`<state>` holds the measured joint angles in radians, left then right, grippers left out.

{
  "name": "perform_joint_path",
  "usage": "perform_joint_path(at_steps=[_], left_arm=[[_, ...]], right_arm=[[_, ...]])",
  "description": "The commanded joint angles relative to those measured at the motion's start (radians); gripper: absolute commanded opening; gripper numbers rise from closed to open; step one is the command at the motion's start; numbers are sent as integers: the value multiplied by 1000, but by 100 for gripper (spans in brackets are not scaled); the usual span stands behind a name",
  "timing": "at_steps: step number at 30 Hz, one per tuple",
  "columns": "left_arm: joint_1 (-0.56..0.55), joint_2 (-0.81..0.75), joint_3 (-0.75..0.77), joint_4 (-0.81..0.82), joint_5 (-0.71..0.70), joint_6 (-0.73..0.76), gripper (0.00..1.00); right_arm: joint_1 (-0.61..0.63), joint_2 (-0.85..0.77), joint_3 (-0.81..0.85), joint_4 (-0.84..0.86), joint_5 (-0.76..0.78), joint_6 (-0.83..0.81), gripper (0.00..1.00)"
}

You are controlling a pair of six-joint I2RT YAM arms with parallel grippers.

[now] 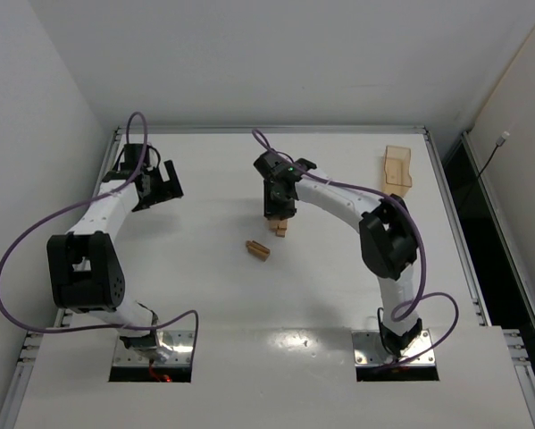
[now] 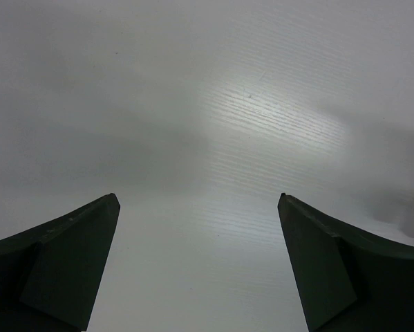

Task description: Build the wood block tower

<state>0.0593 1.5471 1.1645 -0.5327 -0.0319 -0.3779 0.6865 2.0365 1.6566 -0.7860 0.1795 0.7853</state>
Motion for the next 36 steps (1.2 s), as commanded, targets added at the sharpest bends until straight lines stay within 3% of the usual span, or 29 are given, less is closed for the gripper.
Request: perform_joint_path(at_steps=[1,29,30,33,36], left_arm=[[-7,8,35,14,10,5,99],[-7,45,54,23,29,5,99],[-7,45,54,23,29,5,99],[-7,54,63,23,29,5,99],[-7,54,63,23,38,5,99]], right_arm=[[-14,24,15,36,32,-9,0],[-51,88,55,64,44,-49,3],[-51,77,55,64,35,-49,6],[-51,68,36,64,35,-58,28],[-51,59,17,73,35,-58,37]])
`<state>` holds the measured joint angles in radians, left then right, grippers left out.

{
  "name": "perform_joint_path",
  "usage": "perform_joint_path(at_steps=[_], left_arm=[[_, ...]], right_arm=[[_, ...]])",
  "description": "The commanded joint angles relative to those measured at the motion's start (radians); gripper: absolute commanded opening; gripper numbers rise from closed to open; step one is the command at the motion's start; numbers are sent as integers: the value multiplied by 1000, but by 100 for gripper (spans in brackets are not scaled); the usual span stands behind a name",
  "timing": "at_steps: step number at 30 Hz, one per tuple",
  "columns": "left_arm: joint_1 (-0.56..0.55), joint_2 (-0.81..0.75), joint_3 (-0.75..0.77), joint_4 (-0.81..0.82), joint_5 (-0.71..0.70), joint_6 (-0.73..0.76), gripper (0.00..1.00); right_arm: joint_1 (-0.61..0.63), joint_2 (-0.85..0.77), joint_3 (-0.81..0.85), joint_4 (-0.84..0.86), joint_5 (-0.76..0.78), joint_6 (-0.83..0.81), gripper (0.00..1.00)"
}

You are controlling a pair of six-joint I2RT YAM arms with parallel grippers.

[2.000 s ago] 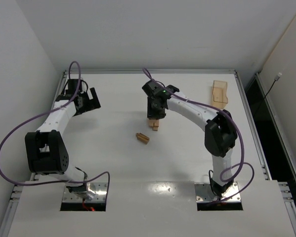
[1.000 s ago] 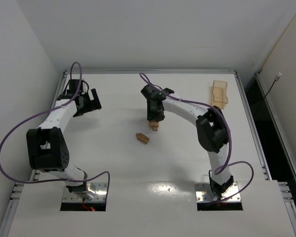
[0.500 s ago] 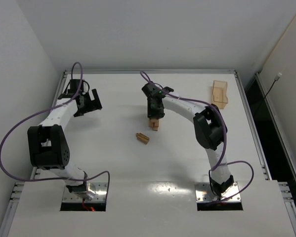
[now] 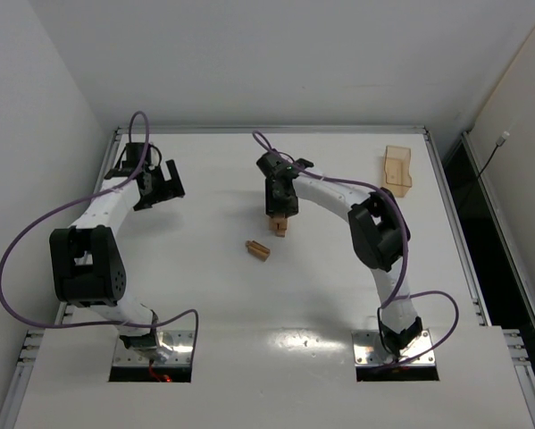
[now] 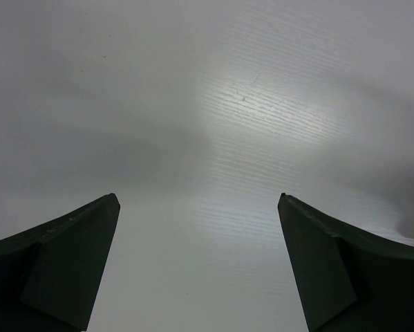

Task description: Build the wood block tower

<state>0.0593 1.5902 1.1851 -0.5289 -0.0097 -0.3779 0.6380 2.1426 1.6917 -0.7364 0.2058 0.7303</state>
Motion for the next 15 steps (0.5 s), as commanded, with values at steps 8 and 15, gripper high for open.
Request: perform_joint_path(at_steps=[8,15], left_arm=[[-7,2,42,20,16,14,99],[-7,-105,-47,46,69,89,99]], right_arm=[[6,-133,-70,68,-40,-72,71],[-3,-530,-380,406,-297,-291,91]])
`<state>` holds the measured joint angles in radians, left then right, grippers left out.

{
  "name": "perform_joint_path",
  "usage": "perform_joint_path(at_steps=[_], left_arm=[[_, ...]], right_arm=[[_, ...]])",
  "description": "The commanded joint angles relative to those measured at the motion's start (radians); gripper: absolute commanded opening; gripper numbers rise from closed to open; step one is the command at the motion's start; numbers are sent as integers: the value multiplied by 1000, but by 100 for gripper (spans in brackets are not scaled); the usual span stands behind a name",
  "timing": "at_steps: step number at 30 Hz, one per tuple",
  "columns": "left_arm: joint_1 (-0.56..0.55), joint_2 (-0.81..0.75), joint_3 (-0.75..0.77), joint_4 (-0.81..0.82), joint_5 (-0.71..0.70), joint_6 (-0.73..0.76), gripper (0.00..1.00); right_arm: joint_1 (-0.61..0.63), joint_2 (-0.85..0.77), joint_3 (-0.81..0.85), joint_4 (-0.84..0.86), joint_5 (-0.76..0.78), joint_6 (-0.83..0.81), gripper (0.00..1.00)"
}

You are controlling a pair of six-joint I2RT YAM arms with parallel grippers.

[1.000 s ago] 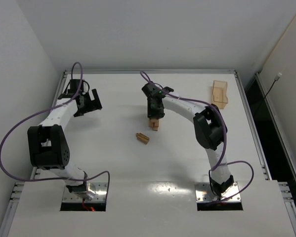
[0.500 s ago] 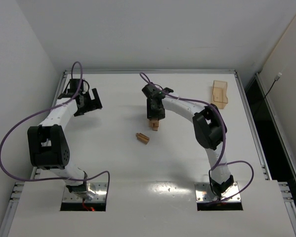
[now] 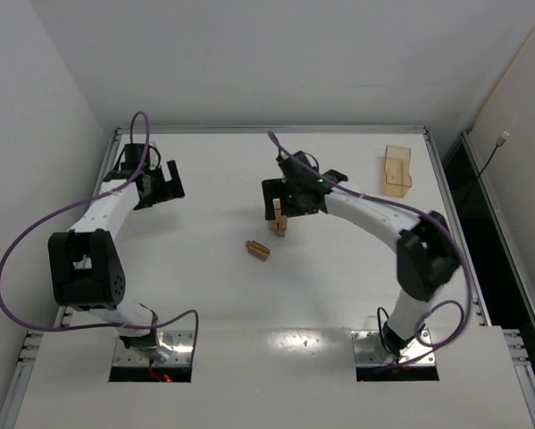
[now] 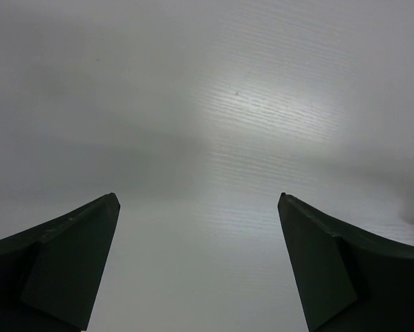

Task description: Build the wood block tower

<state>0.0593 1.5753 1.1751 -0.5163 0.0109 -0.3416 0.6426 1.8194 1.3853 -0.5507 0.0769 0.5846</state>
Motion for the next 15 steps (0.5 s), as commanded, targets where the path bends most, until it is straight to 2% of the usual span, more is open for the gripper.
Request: perform_joint_path(at_steps=[1,3,4,5,6,7,9,11,14,15], left_arm=[[-16,-103,-48,33,101,76,99],[-41,-133,-71,33,202,215,99],[-53,-155,-80,15,371,284,99],[-91,-155,-80,-41,439,353,99],[-119,-155,-60,-85,486,480,99],[-150,-155,-46,-124,523,539,99],[-264,-126,-5,-249,511,703,99],[-352,-92,60,-316,447,786,97],[-585,-23,136,-421,318,939,93],[-625,18,153,-439,287,973,92]], right_arm=[[2,-262,-127,253,-186,-193,95],[2,-391,-161,279,-245,-321,100],[2,-423,-182,267,-246,-353,100],[-12,-452,-196,241,-246,-385,100],[-39,-494,-209,207,-180,-461,100],[-59,-511,-221,183,-151,-510,100],[-116,-538,-268,135,-138,-633,100],[-220,-580,-310,126,-147,-757,100],[-358,-600,-339,110,-187,-834,100],[-391,-600,-339,94,-187,-853,100]])
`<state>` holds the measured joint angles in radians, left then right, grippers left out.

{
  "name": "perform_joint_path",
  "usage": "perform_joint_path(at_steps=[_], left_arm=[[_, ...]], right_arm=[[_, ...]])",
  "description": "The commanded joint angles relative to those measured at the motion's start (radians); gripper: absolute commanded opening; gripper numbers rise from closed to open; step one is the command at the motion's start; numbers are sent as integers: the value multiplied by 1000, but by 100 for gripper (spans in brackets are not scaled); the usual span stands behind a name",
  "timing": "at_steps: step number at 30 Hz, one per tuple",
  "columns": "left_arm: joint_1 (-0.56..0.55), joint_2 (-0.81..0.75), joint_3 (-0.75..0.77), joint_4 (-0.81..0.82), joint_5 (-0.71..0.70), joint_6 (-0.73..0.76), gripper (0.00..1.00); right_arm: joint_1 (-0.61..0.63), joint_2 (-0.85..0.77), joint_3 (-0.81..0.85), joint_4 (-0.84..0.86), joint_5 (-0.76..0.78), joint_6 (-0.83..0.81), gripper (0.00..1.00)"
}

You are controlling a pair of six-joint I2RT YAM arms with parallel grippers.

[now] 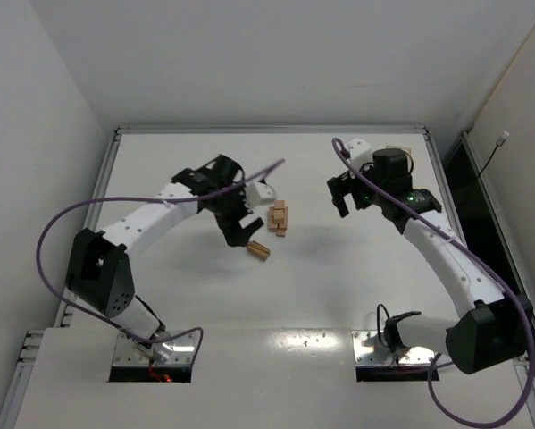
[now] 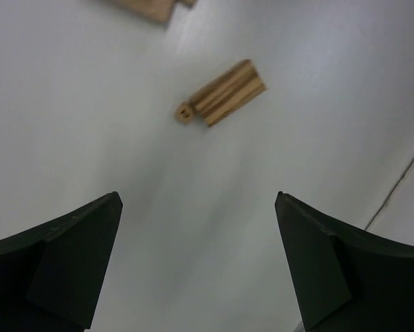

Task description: Build the wood block tower

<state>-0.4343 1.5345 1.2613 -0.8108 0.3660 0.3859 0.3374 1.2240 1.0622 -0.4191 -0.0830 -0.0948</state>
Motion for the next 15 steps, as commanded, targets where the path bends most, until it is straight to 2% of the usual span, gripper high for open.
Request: perform_joint_path(at_steps=[1,3,5,7,9,13,15], left_arm=[[-164,78,97,-160,-88,321,91],[-225,90,107,-169,-99,399,88],[-251,90,84,-147,-120,497,81],[-276,99,58,-113,-133,598,69],[-287,108,36,-84,-156,633,65],[-256,131,12,-12,-165,720,52],[-236,131,1,24,-125,743,52]], right_arm=[[-145,-4,-16,-38,-27,-174,100],[-208,-4,-7,-27,-61,-174,97],[-306,5,-7,-18,-104,-163,96],[-389,31,27,-18,-130,-136,95],[-446,52,62,-44,-164,-121,95],[-561,107,120,-63,-256,-76,95],[-586,123,130,-72,-294,-60,95]])
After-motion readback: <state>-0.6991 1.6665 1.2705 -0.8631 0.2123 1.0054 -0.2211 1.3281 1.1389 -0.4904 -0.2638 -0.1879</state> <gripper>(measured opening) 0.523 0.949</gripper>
